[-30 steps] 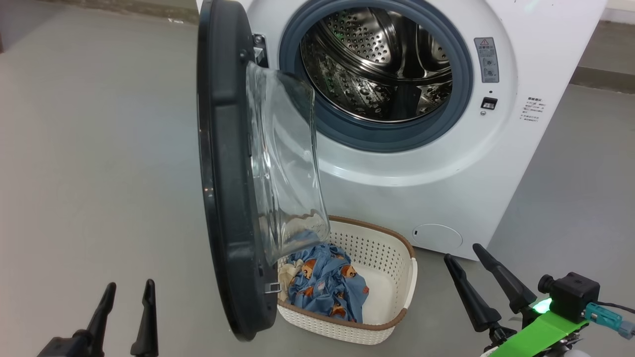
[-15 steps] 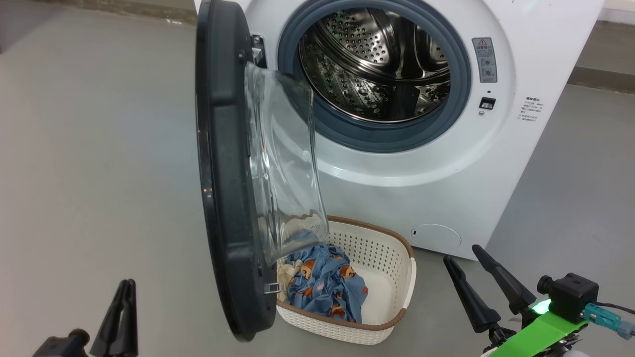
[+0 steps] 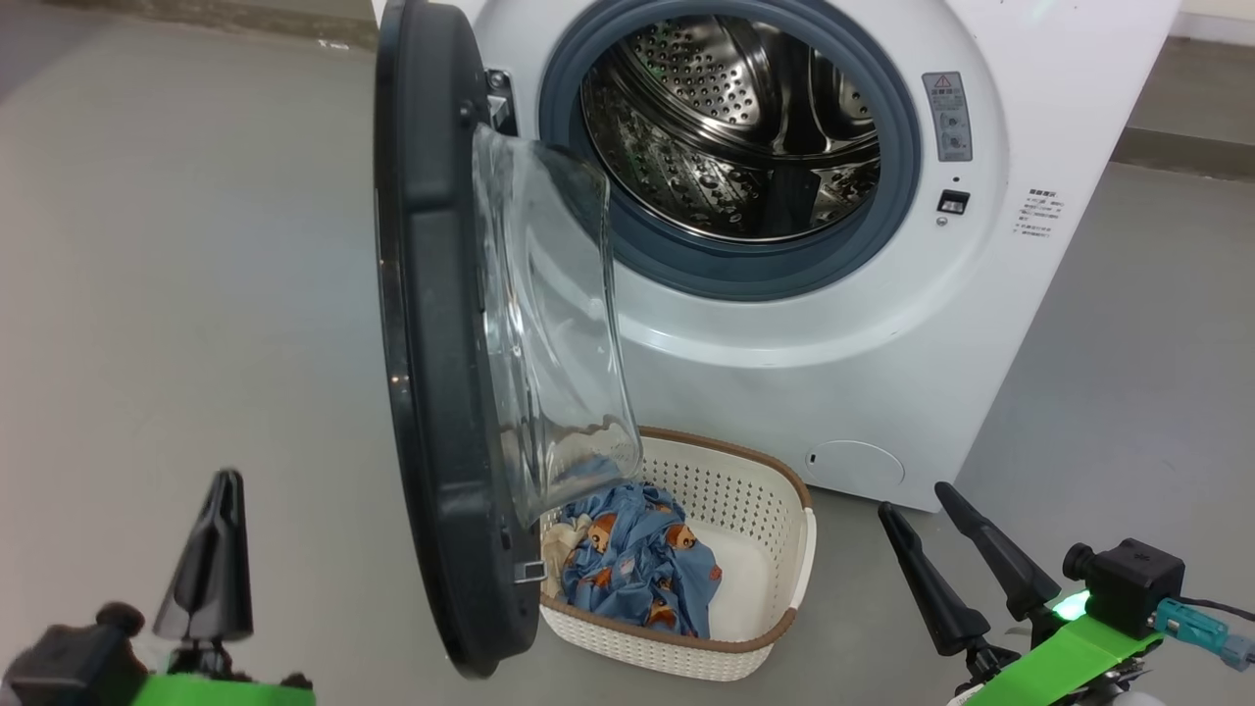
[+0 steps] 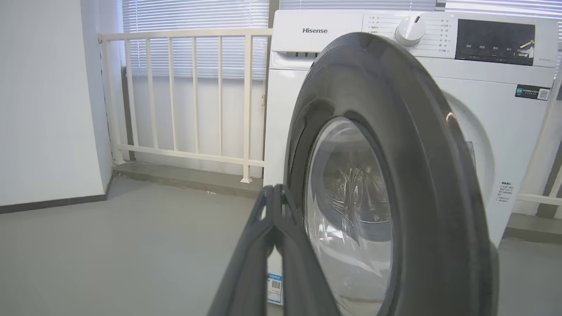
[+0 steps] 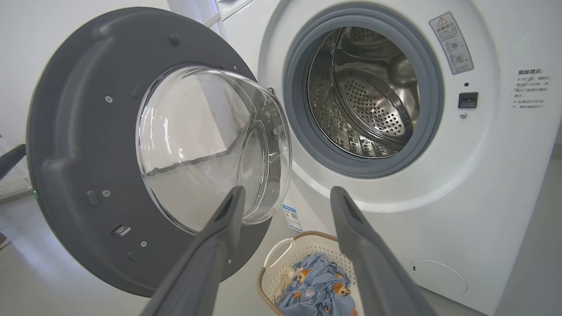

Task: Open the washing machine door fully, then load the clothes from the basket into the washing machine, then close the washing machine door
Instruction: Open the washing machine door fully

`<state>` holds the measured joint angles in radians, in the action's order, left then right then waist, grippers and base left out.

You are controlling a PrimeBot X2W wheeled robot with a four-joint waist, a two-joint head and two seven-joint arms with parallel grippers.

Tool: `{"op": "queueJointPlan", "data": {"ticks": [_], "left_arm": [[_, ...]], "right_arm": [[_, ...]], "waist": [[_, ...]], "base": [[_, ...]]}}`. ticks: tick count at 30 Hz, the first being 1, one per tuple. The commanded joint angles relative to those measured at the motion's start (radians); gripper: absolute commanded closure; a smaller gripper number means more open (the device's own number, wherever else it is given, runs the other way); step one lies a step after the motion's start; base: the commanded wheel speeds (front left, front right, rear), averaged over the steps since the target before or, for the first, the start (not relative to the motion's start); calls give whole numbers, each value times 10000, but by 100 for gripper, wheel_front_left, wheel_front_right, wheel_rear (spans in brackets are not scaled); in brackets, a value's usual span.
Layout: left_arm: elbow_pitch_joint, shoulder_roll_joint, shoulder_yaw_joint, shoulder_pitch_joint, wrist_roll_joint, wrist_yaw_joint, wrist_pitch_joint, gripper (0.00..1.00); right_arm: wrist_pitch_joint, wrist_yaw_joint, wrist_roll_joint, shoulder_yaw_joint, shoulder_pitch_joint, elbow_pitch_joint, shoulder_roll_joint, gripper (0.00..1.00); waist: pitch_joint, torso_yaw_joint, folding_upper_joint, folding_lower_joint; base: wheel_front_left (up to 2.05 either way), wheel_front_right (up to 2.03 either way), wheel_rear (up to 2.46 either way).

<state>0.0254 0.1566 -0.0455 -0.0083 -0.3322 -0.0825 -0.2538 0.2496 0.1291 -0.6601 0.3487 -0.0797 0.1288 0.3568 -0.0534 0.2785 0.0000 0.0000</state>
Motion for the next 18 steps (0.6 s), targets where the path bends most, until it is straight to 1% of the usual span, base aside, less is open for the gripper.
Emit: {"op": "queueJointPlan", "data": {"ticks": [1, 9, 14, 18], "left_arm": [[-673, 174, 345, -570, 199, 99, -80, 100], [-2454, 68, -159, -651, 621, 14, -75, 100], [-3299, 3, -821, -682, 715, -96, 190, 100], [-3676, -109, -1413, -677, 703, -168, 493, 100]], "right_arm": [[122, 16, 89, 140, -185, -209, 108, 0], [122, 16, 62, 167, -215, -201, 37, 0], [122, 16, 30, 178, -254, -220, 24, 0], [122, 16, 21, 189, -278, -254, 28, 0]], "waist": [[-9, -32, 0, 0], [-47, -167, 0, 0], [-25, -263, 0, 0], [43, -341, 0, 0]], "base": [[0, 0, 0], [0, 0, 0], [0, 0, 0], [0, 0, 0]]}}
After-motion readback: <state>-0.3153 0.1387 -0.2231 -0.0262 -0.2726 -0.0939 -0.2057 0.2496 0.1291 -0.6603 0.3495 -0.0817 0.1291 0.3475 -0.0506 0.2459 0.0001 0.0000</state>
